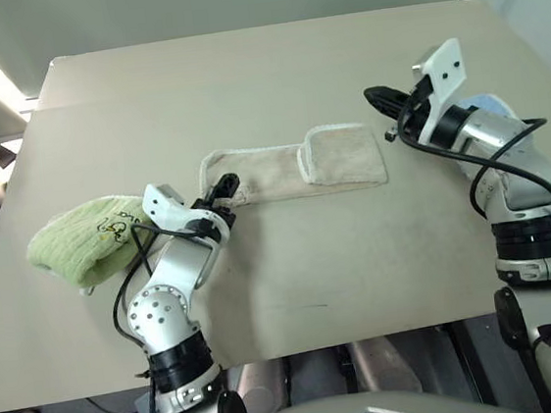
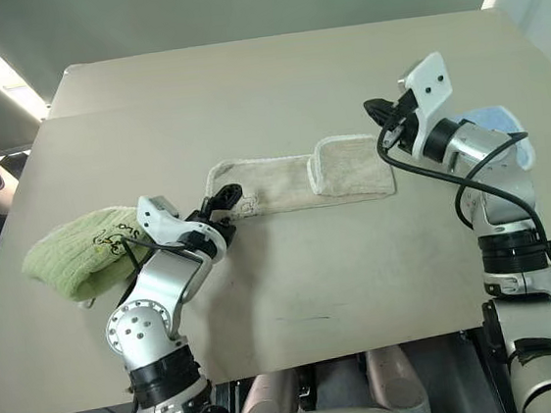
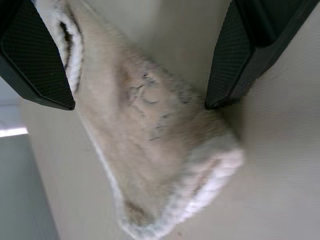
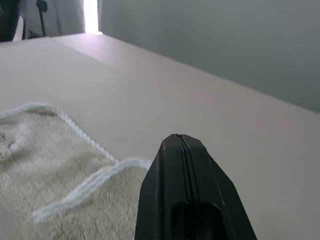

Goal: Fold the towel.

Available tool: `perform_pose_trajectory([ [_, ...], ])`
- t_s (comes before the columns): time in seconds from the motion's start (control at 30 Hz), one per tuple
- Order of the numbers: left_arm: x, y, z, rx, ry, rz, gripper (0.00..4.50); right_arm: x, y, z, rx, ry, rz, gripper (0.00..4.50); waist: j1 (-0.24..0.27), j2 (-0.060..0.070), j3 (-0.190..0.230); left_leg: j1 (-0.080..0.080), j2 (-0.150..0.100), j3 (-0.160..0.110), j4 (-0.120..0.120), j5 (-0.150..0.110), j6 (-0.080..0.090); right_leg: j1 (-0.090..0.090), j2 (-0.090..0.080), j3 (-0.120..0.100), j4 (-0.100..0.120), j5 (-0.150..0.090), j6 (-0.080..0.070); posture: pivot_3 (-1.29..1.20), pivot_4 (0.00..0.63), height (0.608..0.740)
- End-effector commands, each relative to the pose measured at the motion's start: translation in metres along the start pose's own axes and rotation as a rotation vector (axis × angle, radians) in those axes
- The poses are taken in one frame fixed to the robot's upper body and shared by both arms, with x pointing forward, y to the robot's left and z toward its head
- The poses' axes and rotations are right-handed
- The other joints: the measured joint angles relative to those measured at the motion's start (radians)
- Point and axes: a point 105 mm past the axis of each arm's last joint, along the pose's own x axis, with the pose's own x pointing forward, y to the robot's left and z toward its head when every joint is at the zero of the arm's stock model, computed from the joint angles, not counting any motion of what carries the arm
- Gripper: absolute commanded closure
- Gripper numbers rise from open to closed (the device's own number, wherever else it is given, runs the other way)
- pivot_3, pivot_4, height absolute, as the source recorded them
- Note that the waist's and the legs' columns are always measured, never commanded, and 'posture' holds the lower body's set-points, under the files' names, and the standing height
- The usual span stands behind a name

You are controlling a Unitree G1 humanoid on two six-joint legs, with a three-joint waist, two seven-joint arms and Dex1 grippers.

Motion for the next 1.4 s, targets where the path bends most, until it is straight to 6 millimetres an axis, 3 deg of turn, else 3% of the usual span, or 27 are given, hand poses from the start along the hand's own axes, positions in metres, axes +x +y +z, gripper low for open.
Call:
perform_pose_trajectory([
  [0.03, -0.005, 0.002, 0.005, 0.012, -0.038, 0.033, 0.00, -0.004, -0.006, 0.016, -0.036, -0.048, -0.022, 4.48, 0.000, -0.001, 0.000, 0.000, 0.000, 0.000, 0.000, 0.000, 0.000, 0.000, 0.000, 0.000, 0.000, 0.000, 0.000, 0.00, 0.150, 0.735],
  [0.33, -0.007, 0.011, 0.018, -0.034, -0.112, 0.126, 0.00, -0.001, -0.004, 0.009, -0.027, -0.036, -0.017, 4.48, 0.000, -0.002, 0.001, 0.000, 0.000, 0.000, 0.000, -0.001, 0.000, 0.000, 0.000, 0.000, 0.000, 0.000, 0.000, 0.00, 0.150, 0.735],
  [0.8, 0.029, -0.004, 0.011, -0.101, 0.034, -0.008, 0.00, -0.002, 0.004, 0.013, -0.020, -0.050, -0.001, 4.48, 0.021, 0.000, 0.002, 0.003, -0.001, -0.003, 0.000, 0.001, 0.001, 0.006, 0.000, 0.000, 0.001, 0.000, 0.000, 0.00, 0.150, 0.735],
  [0.93, 0.029, -0.006, 0.011, -0.105, 0.035, -0.018, 0.85, -0.011, 0.011, 0.011, -0.009, -0.039, 0.036, 4.50, 0.027, 0.000, 0.002, 0.003, -0.002, -0.004, 0.000, 0.001, 0.000, 0.007, 0.000, 0.000, 0.000, -0.001, 0.001, 0.00, 0.150, 0.735],
  [1.27, 0.024, -0.011, 0.017, -0.114, 0.012, -0.062, 4.43, -0.052, 0.038, -0.022, 0.064, 0.113, 0.155, 4.50, 0.028, -0.002, 0.002, -0.001, -0.003, -0.002, 0.000, -0.002, -0.005, 0.004, 0.000, 0.000, -0.002, -0.009, 0.005, 0.00, 0.150, 0.735],
  [1.4, 0.020, -0.030, 0.024, -0.080, -0.007, -0.161, 4.47, -0.058, 0.038, -0.026, 0.074, 0.128, 0.139, 4.50, 0.028, -0.003, 0.003, -0.001, -0.003, -0.002, 0.000, -0.003, -0.005, 0.004, 0.000, 0.000, -0.002, -0.011, 0.006, 0.00, 0.150, 0.735],
])
